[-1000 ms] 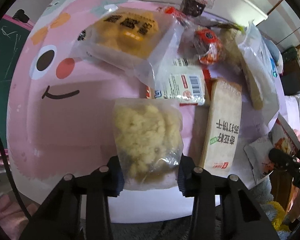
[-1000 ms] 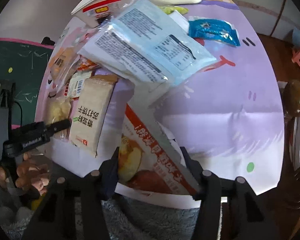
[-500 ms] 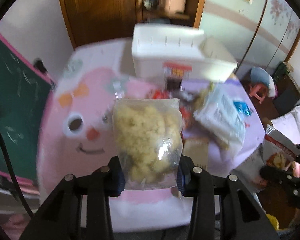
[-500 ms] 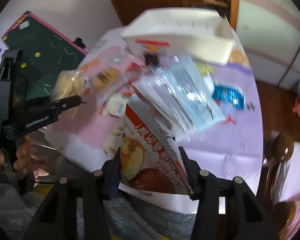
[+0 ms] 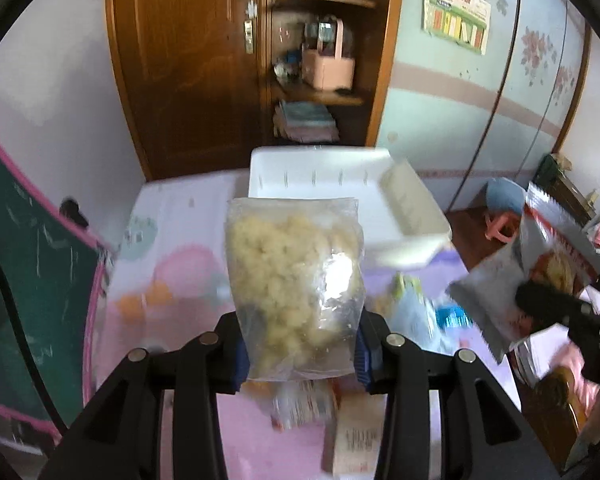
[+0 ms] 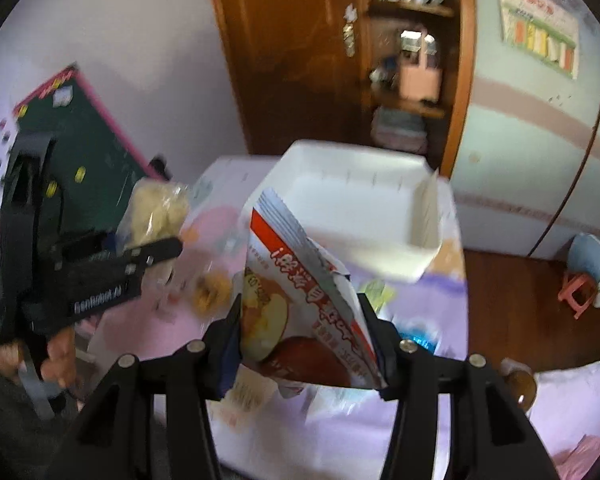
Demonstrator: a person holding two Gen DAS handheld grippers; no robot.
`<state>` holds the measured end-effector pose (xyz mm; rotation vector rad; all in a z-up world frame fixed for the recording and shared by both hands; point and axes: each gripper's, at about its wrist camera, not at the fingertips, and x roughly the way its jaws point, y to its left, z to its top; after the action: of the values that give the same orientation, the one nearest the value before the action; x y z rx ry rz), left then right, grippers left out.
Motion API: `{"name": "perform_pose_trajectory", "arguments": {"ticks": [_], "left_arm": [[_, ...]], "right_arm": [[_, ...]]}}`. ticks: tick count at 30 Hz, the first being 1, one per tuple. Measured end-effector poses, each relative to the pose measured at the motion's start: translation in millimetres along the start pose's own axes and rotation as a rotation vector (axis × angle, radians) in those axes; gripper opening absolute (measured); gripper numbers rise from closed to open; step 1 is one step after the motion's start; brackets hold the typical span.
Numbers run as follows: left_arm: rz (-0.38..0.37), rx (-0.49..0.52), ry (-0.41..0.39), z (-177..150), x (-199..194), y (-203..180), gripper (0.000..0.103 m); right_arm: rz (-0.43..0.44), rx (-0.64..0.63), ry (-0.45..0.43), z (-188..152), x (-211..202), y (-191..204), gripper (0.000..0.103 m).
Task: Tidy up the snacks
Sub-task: 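Carry both bags into the white bin and open both tools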
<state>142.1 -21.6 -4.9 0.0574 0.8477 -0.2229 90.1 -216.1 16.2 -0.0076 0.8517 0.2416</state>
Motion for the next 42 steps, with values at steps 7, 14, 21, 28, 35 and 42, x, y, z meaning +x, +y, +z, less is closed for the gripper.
{"name": "perform_pose_trajectory", "arguments": {"ticks": [7, 14, 21, 28, 35, 42], "left_arm": [[0.092, 0.05, -0.106, 80, 43, -14, 0.04], [0.077, -0.002, -0.055, 129, 122, -14, 0.04], [0.048, -0.062, 0.08, 127, 199, -7, 0.062], [0.054, -0.075, 0.1, 113, 208, -7, 0.093], [0.071, -0.053, 0.06, 99, 183, -9, 0.093], [0.081, -0.036, 0.027, 97, 157, -13, 0.093]], "right_arm": [[-0.11, 0.089, -0.066, 86, 59, -42, 0.052], [-0.195, 0.127, 0.031, 122, 152, -74, 0.052], [-0.201, 0.161, 0.18, 110, 212, -87, 0.053], [-0.179, 0.2, 0.173, 96, 222, -97, 0.073], [-0.199, 0.224, 0.12, 90, 204, -98, 0.074], [-0.182, 0.223, 0.075, 92, 179, -95, 0.074]]}}
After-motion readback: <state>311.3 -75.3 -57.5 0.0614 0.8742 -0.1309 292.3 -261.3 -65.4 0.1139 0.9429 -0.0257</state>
